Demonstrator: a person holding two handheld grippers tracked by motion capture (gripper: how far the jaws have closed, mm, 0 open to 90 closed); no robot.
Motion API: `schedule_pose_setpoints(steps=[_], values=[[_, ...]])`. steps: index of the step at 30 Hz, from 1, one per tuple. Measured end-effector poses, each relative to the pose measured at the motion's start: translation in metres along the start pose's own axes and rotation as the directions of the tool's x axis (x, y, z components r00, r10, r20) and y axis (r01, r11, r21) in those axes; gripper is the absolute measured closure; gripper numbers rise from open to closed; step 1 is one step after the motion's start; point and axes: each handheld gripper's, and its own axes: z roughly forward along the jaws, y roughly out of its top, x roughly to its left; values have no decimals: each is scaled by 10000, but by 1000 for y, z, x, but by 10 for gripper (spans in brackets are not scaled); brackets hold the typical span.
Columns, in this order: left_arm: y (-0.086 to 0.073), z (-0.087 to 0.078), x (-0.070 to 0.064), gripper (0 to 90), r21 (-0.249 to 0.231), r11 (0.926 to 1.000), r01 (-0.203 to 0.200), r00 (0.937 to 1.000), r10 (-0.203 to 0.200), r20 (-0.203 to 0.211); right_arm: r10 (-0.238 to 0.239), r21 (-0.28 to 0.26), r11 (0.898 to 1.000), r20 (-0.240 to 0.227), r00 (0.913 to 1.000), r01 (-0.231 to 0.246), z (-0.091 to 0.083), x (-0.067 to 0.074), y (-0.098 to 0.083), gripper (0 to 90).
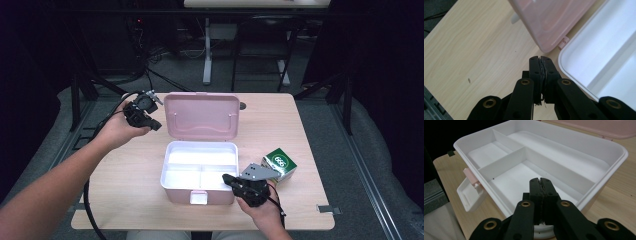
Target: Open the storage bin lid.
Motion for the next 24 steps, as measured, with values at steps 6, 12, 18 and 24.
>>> schedule_pose_setpoints(steps=[6, 12, 18, 24], values=[[2, 4, -7, 870, 609, 9950, -786, 9965, 767, 324, 3, 2, 10000, -22, 10000, -3, 0, 0, 0, 888], [1, 8, -16, 859, 1224, 9763, -1785, 9826, 1704, 737, -23, 2, 10000, -8, 10000, 23, 0, 0, 0, 887], [0, 12, -24, 810, 1585, 9492, -2719, 9603, 2571, 1081, -52, 3, 10000, 19, 10000, 52, 0, 0, 0, 888], [-1, 12, -28, 752, 1795, 9225, -3416, 9379, 3225, 1276, -87, -21, 10000, 38, 10000, 87, 0, 0, 0, 885]])
